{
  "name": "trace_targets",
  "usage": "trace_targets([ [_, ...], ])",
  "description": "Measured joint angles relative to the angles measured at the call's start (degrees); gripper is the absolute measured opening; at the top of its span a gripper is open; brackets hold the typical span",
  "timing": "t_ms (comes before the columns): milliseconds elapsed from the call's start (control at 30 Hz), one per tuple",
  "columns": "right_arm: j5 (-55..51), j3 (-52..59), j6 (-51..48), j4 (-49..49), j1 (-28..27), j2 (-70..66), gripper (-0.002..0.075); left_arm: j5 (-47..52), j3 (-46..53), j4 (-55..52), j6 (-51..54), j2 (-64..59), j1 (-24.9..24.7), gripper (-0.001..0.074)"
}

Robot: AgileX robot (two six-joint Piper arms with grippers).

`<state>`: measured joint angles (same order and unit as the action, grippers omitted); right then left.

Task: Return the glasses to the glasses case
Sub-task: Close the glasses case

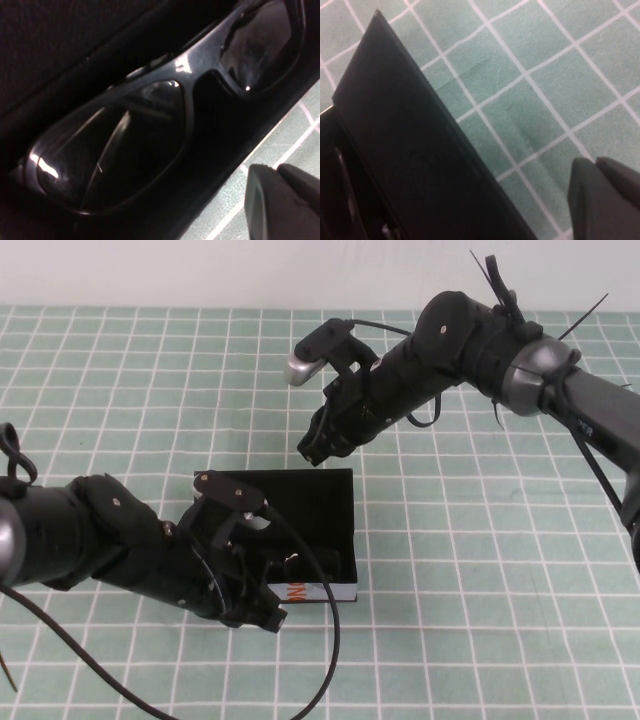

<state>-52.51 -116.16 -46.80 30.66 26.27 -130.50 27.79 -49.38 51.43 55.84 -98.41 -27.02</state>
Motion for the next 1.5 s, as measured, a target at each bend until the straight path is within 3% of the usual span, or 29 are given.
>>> trace_targets([
  [867,-11.5,-0.1,-11.9,8.7,-0.2,-1.6,-0.0013,-0.5,0.0,0.0,0.0,0.0,-0.3,-0.0002],
  [1500,-16.9,-0.1,-12.7,10.1,0.3,-1.6,-0.0013,-0.9,0.0,0.0,0.0,0.0,-0.3,-0.0002],
])
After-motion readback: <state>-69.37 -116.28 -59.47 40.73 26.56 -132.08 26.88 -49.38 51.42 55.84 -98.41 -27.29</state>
